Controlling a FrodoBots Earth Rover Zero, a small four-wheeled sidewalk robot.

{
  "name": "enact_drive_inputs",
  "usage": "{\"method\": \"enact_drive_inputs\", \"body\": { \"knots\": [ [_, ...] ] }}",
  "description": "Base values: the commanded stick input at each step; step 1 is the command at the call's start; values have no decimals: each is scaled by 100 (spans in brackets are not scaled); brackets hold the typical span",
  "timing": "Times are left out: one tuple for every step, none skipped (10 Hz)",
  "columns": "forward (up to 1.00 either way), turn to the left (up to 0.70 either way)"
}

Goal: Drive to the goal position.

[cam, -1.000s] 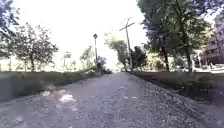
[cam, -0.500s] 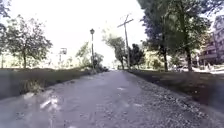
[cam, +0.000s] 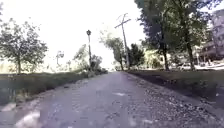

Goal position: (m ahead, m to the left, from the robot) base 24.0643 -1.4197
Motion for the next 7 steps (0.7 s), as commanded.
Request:
{"method": "enact_drive_inputs", "body": {
  "knots": [
    [100, 0],
    [100, 0],
    [100, 0],
    [100, 0],
    [100, 0],
    [100, 0],
    [100, 0]
  ]
}}
